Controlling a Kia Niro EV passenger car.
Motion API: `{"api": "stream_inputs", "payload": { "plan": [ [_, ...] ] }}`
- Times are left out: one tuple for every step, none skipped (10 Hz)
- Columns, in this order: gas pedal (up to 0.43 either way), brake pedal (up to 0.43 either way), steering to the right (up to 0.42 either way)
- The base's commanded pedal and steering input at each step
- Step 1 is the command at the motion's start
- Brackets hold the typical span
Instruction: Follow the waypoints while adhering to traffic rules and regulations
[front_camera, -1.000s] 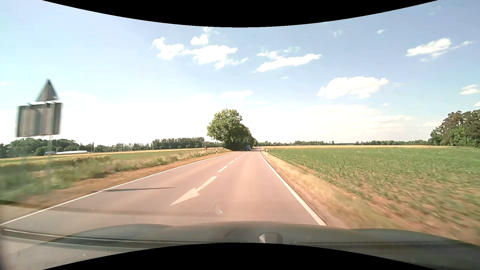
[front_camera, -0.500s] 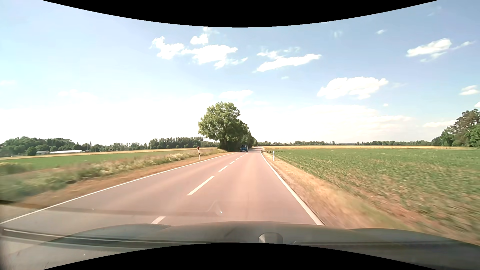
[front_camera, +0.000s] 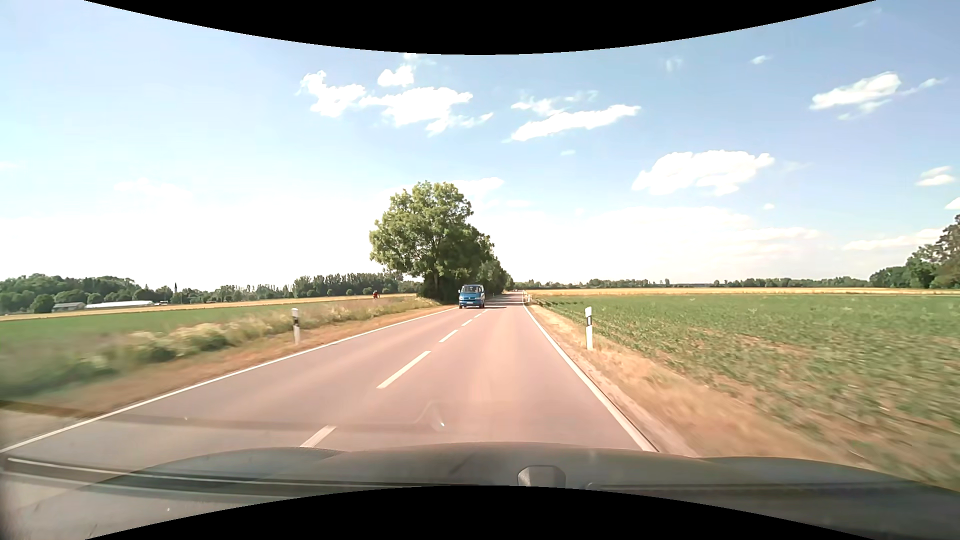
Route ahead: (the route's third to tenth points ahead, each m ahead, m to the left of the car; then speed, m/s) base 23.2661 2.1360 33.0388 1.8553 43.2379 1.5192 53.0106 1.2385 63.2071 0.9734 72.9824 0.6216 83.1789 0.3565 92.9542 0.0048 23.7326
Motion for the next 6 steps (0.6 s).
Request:
{"api": "stream_inputs", "payload": {
  "plan": [
    [0.260,0.006,0.002],
    [0.260,0.006,0.002],
    [0.260,0.006,0.004],
    [0.260,0.006,0.006],
    [0.260,0.006,0.008],
    [0.260,0.006,0.008]
  ]
}}
